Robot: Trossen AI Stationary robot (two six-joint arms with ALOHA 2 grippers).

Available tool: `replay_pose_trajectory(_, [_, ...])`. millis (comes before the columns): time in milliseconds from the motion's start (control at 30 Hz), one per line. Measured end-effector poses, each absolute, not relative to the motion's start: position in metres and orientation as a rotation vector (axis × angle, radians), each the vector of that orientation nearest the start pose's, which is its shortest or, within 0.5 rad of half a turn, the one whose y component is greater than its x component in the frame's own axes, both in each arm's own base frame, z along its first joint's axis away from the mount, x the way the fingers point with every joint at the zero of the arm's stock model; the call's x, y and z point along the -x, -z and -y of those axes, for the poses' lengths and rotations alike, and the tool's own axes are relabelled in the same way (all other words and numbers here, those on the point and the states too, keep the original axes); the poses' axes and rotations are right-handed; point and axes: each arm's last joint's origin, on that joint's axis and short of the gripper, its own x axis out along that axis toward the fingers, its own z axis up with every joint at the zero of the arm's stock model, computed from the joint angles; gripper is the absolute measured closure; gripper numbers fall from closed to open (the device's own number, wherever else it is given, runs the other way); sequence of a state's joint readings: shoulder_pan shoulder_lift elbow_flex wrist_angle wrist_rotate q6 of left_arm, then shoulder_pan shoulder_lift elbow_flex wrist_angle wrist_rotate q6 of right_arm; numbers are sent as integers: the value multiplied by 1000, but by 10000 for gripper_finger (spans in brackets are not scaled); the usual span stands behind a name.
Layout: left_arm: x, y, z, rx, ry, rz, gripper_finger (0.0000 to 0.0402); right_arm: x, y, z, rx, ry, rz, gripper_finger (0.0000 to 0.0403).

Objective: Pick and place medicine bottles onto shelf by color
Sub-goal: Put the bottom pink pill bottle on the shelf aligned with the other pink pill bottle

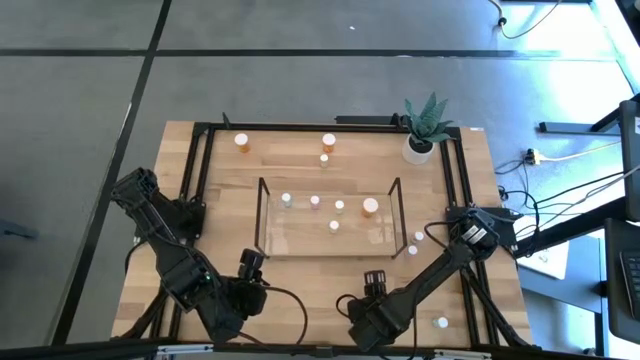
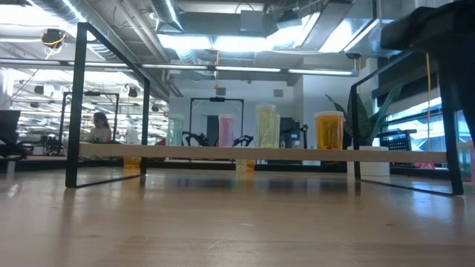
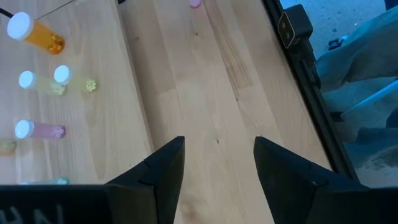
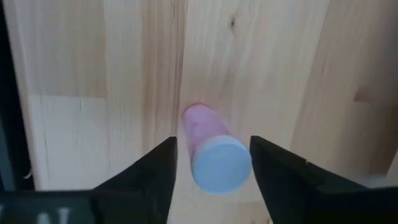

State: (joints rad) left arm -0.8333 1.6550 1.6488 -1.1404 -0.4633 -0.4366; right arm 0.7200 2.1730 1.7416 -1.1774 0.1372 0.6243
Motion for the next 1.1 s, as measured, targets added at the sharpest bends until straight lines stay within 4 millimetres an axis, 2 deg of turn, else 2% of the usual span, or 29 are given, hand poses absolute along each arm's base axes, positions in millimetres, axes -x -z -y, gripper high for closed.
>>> replay_pose_trajectory(400, [-229, -340, 233, -294, 119, -951, 216, -315, -177, -271, 140, 43, -1495, 266])
replay_pose_trajectory(567, [-229, -340, 233, -294, 120, -950, 216, -319, -185, -275, 95, 41, -1460, 282])
replay_pose_trajectory(733, [-228, -339, 233, -297, 119, -954, 216, -330, -204, -277, 20, 40, -1406, 282])
replay_pose_trajectory(867, [-228, -339, 232, -302, 114, -964, 216, -345, -228, -271, -56, 41, -1343, 282])
replay_pose_trajectory(1000, [-227, -338, 231, -309, 111, -973, 216, -360, -257, -255, -91, 85, -1284, 282])
replay_pose_trajectory(1100, [-226, -338, 232, -311, 114, -973, 216, -370, -280, -235, -104, 124, -1268, 282])
